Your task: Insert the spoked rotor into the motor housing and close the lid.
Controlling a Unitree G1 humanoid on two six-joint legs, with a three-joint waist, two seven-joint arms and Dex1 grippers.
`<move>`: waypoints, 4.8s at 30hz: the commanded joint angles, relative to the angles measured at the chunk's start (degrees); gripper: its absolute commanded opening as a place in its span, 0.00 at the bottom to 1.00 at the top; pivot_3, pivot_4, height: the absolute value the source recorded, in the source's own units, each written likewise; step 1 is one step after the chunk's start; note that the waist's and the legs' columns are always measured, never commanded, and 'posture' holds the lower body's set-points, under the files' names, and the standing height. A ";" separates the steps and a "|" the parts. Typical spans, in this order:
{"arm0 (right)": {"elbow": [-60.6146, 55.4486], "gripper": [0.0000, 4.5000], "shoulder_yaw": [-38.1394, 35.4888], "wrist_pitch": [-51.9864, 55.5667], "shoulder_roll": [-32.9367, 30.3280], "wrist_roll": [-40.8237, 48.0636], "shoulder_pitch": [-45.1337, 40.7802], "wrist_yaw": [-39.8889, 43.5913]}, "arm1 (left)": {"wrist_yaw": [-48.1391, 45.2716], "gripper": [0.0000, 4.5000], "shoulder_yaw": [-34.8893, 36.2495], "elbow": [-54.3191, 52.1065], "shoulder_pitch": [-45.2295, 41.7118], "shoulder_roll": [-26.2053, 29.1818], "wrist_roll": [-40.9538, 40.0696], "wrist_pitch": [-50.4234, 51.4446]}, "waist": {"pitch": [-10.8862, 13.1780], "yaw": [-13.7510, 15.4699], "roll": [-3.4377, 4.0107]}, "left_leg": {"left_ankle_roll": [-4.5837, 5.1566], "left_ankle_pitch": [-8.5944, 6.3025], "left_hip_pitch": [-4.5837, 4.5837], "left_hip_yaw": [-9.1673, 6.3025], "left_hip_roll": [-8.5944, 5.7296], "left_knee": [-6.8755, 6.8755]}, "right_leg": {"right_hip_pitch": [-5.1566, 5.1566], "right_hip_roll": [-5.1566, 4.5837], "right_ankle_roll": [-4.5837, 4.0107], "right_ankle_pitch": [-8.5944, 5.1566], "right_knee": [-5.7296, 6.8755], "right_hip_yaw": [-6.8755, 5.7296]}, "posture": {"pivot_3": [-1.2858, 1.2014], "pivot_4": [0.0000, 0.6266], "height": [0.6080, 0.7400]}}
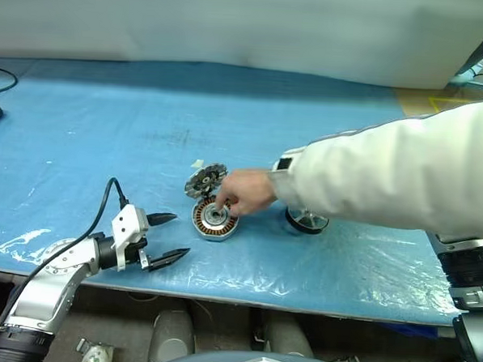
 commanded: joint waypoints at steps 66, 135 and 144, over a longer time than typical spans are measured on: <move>-7.98 0.55 7.32 -4.54 6.85 3.60 -1.34 12.29 | 1.14 1.00 -1.03 -1.86 0.31 -0.65 0.09 -0.61 | 0.00 -0.06 0.00 | 0.00 0.00 0.01 -0.01 0.03 0.02 | 0.01 0.00 -0.01 0.01 0.03 -0.02 | 0.52 0.24 1.00; 7.98 0.12 12.53 -16.79 21.73 -4.28 -10.54 5.28 | 1.14 1.00 -1.16 4.04 1.60 -0.69 1.73 -6.58 | -0.02 -0.26 -0.04 | 0.00 -0.01 0.48 0.01 0.02 -0.14 | 0.42 -0.01 -0.04 -0.11 0.00 -0.02 | 0.52 0.24 1.00; 10.93 0.12 15.58 -17.24 26.21 -7.33 -12.37 3.39 | 1.74 1.00 -1.20 4.07 1.80 -0.68 2.18 -6.89 | -0.01 -0.35 -0.03 | -0.01 -0.01 0.34 0.01 0.03 -0.15 | 0.25 -0.01 -0.04 -0.11 0.02 -0.02 | 0.52 0.24 1.00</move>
